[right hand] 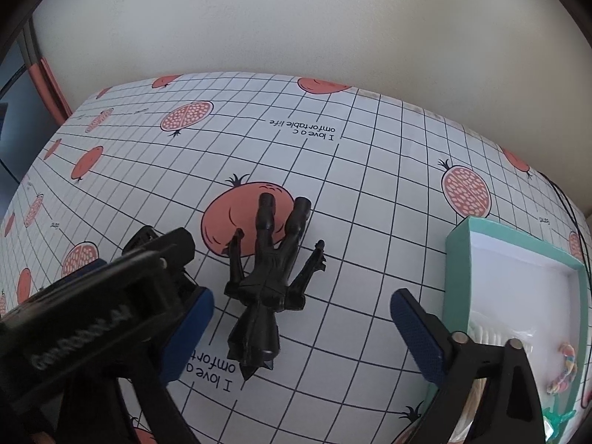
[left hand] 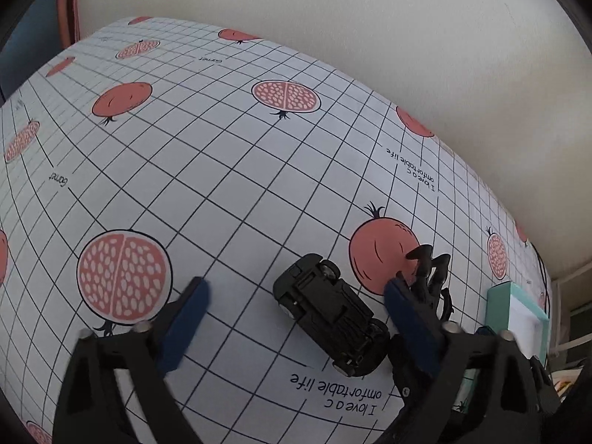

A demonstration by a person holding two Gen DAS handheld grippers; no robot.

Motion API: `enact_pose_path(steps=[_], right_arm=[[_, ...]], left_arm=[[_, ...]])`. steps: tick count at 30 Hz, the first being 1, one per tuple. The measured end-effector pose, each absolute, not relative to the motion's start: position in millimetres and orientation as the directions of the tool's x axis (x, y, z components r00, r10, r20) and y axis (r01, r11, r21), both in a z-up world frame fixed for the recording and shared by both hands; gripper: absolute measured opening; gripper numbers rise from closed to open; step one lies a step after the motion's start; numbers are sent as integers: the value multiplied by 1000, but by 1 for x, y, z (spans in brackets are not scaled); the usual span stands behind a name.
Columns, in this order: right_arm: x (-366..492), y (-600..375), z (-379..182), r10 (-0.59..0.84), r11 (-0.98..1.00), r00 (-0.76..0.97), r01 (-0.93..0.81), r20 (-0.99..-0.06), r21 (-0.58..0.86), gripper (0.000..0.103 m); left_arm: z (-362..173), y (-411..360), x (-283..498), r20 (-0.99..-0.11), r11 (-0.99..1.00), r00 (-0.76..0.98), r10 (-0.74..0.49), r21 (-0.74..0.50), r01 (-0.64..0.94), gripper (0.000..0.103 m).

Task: Organize objects
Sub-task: 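Grasp the black toy car with the left gripper while the right approaches the action figure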

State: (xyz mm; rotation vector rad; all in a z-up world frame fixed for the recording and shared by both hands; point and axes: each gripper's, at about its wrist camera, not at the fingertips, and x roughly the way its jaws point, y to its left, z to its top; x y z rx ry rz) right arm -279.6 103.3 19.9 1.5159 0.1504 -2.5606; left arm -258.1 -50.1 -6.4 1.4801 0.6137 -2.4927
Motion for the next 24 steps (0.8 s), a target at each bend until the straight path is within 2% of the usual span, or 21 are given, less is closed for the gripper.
enact_pose_path(steps=[7, 10, 16, 24], right_arm=[[-280, 102, 17, -96, -981, -464, 192, -881, 6, 80], [-280, 102, 16, -104, -981, -458, 195, -883, 14, 73], [-280, 103, 14, -98, -982, -451, 190, -887, 11, 50], [-277, 107, 15, -101, -983, -452, 182, -886, 19, 47]], left_arm=[[-5, -43, -258, -876, -914, -481, 17, -209, 348, 54], [-6, -40, -260, -877, -918, -480, 13, -201, 343, 44], [-5, -38, -260, -876, -920, -482, 21, -205, 333, 38], [-4, -39, -260, -878, -918, -478, 22, -206, 338, 37]])
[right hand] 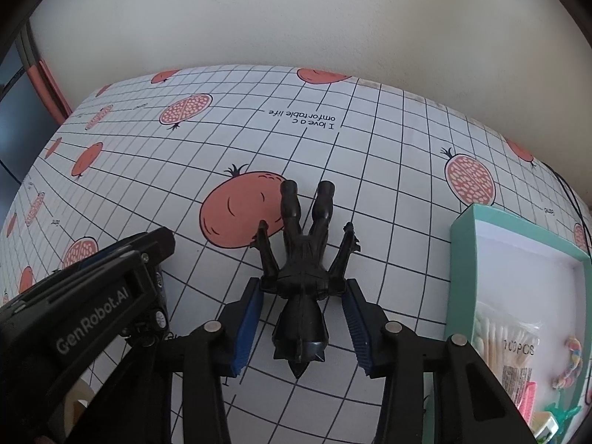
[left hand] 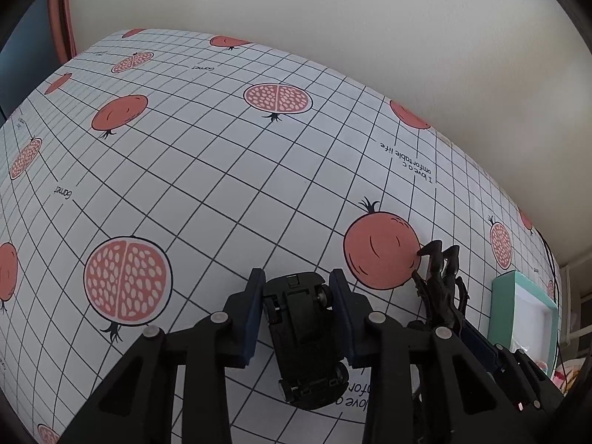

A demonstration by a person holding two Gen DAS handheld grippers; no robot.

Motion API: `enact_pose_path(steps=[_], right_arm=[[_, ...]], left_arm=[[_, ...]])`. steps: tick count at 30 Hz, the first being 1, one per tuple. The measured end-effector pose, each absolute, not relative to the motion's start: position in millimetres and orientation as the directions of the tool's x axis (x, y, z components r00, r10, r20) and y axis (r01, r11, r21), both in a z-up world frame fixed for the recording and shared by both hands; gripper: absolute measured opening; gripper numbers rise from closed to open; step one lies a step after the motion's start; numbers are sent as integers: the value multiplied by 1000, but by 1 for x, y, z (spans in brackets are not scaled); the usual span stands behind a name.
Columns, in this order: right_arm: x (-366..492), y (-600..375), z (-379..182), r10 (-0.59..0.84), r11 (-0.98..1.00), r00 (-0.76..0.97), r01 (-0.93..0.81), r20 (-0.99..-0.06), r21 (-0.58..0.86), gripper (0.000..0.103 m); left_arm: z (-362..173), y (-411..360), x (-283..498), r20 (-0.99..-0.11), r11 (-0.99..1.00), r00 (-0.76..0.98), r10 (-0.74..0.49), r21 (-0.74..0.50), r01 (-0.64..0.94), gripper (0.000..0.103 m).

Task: Organize objects
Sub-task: 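Grasp the black toy car with the left gripper while the right approaches the action figure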

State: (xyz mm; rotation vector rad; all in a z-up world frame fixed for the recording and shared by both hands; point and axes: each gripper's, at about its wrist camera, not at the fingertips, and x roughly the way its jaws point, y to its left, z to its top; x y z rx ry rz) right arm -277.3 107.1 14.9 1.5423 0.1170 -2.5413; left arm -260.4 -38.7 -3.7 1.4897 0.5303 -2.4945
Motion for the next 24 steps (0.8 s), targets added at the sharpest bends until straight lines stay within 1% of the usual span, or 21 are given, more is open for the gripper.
enact_pose_path(steps=[4, 14, 16, 17, 18, 19, 21, 22, 24], right_arm=[[-275, 108, 20, -109, -983, -459, 184, -882, 26, 47], [-262, 120, 48, -112, -984, -507, 179, -855, 23, 46], [-258, 123, 56, -109, -984, -519, 177, -848, 18, 42], [-255, 125, 60, -109, -984, -524, 176, -845, 18, 38], [-254, 127, 62, -108, -985, -527, 174, -843, 17, 31], [-251, 130, 67, -101, -986, -532, 167, -841, 12, 28], [-248, 134, 71, -92, -987, -534, 159, -841, 8, 27], [-246, 136, 74, -90, -988, -533, 156, -841, 7, 24], [-242, 141, 77, -88, -988, -534, 153, -841, 6, 23]], left_arm=[[2, -39, -259, -872, -917, -489, 26, -216, 337, 37], [37, -33, -255, -837, -926, -546, 33, -232, 300, 36], [43, -31, -254, -833, -926, -553, 32, -232, 296, 36], [46, -30, -253, -830, -927, -556, 33, -234, 294, 36], [49, -28, -252, -828, -927, -560, 38, -238, 289, 36], [51, -27, -251, -826, -928, -561, 41, -240, 285, 36], [57, -23, -249, -823, -932, -567, 45, -239, 274, 36], [60, -21, -248, -820, -934, -570, 46, -237, 267, 36], [65, -17, -246, -816, -938, -576, 50, -237, 254, 36]])
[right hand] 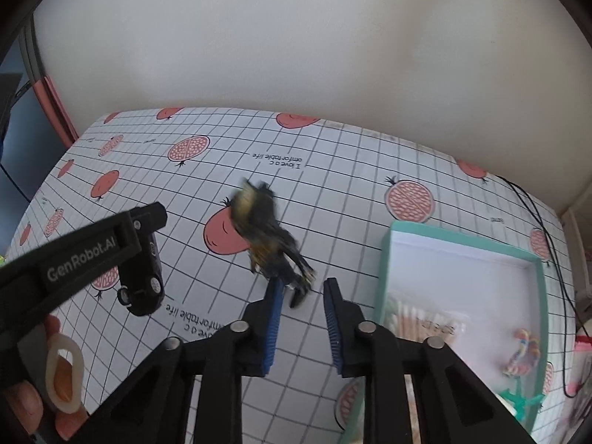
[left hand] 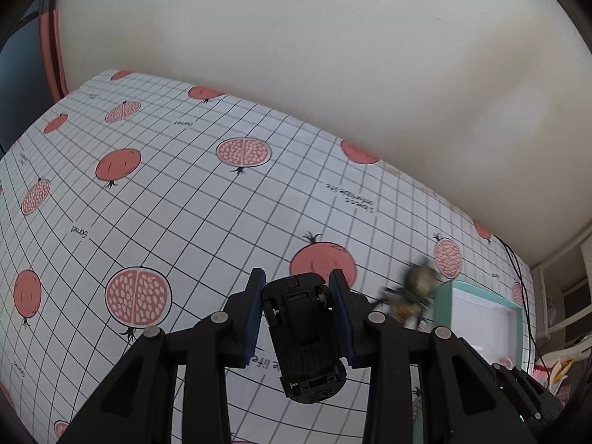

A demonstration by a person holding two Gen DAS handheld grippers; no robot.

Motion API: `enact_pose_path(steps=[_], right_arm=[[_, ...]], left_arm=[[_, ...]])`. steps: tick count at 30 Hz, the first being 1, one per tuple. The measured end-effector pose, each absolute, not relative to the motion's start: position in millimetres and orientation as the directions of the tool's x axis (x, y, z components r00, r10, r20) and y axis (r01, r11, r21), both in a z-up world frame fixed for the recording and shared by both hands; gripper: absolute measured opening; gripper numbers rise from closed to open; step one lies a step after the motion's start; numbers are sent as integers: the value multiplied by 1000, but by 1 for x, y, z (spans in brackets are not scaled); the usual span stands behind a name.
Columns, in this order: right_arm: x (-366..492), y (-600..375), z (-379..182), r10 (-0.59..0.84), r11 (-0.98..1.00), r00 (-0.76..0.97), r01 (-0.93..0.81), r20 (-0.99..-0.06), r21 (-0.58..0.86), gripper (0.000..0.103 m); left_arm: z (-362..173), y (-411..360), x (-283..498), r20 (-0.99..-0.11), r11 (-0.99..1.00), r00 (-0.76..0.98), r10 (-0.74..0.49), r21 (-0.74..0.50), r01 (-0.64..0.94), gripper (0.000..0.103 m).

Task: Organize objects
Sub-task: 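Grasp the black toy car with the left gripper while the right approaches the action figure, then grasp the black-and-gold action figure with the right gripper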

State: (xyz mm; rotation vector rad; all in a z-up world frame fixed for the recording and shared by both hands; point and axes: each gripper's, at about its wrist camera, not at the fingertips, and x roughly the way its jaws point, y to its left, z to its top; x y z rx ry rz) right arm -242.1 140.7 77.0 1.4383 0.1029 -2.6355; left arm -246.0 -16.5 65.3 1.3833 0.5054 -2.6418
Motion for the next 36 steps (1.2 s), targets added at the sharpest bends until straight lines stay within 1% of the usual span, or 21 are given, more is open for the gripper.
enact_pose_path(steps=[8, 15, 18, 21, 26, 27, 28, 32, 34, 35, 36], right_arm=[[-239, 152, 78, -85, -990, -525, 137, -847, 14, 23], [-261, 141, 69, -115, -988, -507, 144, -854, 47, 23], [-273, 132, 67, -104, -987, -515, 160, -851, 24, 24], [-285, 123, 65, -102, -985, -518, 170, -850, 15, 27], [-309, 113, 63, -115, -983, -522, 181, -845, 22, 43], [-314, 111, 63, -115, -983, -526, 184, -843, 20, 52], [-318, 110, 63, -115, -982, -529, 186, -841, 17, 63], [-331, 102, 61, -114, -980, -530, 197, -840, 8, 73], [-337, 98, 56, -104, -979, -524, 202, -845, -5, 85], [-339, 96, 53, -102, -979, -522, 204, -847, -8, 87], [-342, 95, 51, -100, -979, -517, 205, -850, -9, 92]], left_arm=[[74, -17, -243, -808, -933, -586, 65, -258, 252, 36], [63, -41, -246, -816, -914, -575, 65, -279, 293, 36], [60, -50, -247, -816, -910, -574, 60, -282, 304, 36], [57, -58, -248, -815, -906, -576, 60, -287, 312, 36], [50, -72, -250, -817, -899, -574, 60, -294, 325, 36], [49, -74, -250, -817, -896, -573, 59, -296, 330, 36], [47, -76, -250, -817, -894, -573, 59, -298, 334, 36], [41, -83, -251, -822, -887, -566, 56, -302, 351, 36], [38, -87, -251, -825, -883, -562, 58, -305, 357, 36], [37, -88, -251, -825, -882, -562, 58, -306, 358, 36], [37, -89, -250, -825, -881, -562, 58, -307, 360, 36]])
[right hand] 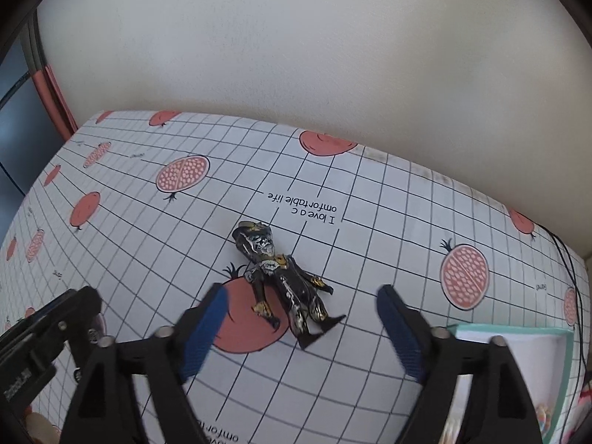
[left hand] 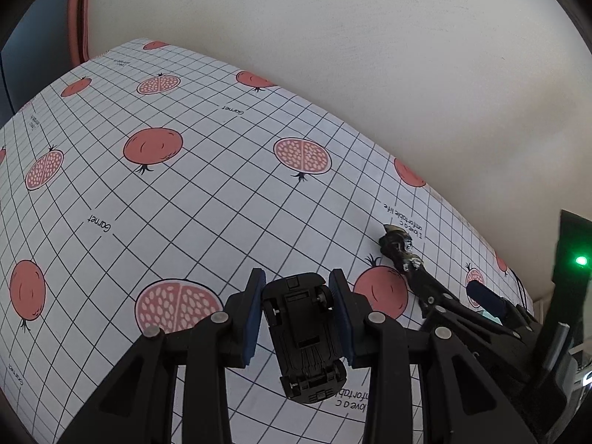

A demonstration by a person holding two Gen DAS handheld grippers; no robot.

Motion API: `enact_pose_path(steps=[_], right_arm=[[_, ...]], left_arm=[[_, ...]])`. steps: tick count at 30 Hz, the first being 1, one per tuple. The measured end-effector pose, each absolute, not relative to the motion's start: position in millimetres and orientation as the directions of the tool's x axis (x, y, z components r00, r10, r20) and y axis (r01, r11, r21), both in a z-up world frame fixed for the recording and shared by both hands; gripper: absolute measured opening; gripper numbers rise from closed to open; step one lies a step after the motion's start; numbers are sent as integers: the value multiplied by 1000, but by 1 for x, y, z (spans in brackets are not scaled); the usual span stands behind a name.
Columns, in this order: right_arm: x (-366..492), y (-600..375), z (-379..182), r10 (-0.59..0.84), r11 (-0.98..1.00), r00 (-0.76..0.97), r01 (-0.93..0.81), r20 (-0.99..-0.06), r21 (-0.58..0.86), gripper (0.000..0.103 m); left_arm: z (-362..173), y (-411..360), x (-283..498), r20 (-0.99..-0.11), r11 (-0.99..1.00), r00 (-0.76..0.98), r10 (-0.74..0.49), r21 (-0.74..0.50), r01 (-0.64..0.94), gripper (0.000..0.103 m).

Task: Organize objects
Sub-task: 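Grasp the black-and-gold action figure with the right gripper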

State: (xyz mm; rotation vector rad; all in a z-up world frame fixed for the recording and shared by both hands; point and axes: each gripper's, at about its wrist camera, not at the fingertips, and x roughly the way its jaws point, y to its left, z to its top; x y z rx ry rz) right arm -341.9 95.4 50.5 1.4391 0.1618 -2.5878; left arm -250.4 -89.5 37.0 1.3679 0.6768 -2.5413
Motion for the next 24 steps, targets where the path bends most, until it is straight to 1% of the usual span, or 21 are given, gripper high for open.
enact_pose_path(steps=[2, 4, 6, 14, 18, 20, 22, 24], right_arm=[[-347, 94, 45, -95, -979, -505, 202, -858, -11, 93], [-352, 92, 41, -90, -980, -498, 199, -862, -13, 97], [-356, 92, 37, -94, -982, -486, 191, -869, -1, 97], [-363, 83, 16, -88, -985, -462, 174, -883, 7, 98], [-364, 80, 16, -91, -987, -468, 163, -879, 15, 97], [-364, 77, 15, -86, -986, -458, 164, -885, 10, 97], [-365, 74, 15, -80, -986, -459, 167, -885, 3, 89], [-365, 73, 14, -81, -986, -457, 166, -886, 5, 85]], left_arm=[[37, -91, -250, -826, -879, -561, 58, -308, 363, 36], [37, -93, -250, -825, -877, -562, 59, -311, 366, 36], [37, -93, -250, -825, -876, -563, 59, -313, 367, 36], [36, -96, -249, -823, -871, -564, 65, -323, 370, 36], [34, -97, -249, -826, -870, -559, 73, -327, 369, 36], [34, -98, -249, -825, -869, -560, 75, -329, 368, 36], [35, -100, -248, -824, -868, -561, 75, -331, 370, 36], [35, -101, -247, -823, -865, -563, 76, -336, 373, 36]])
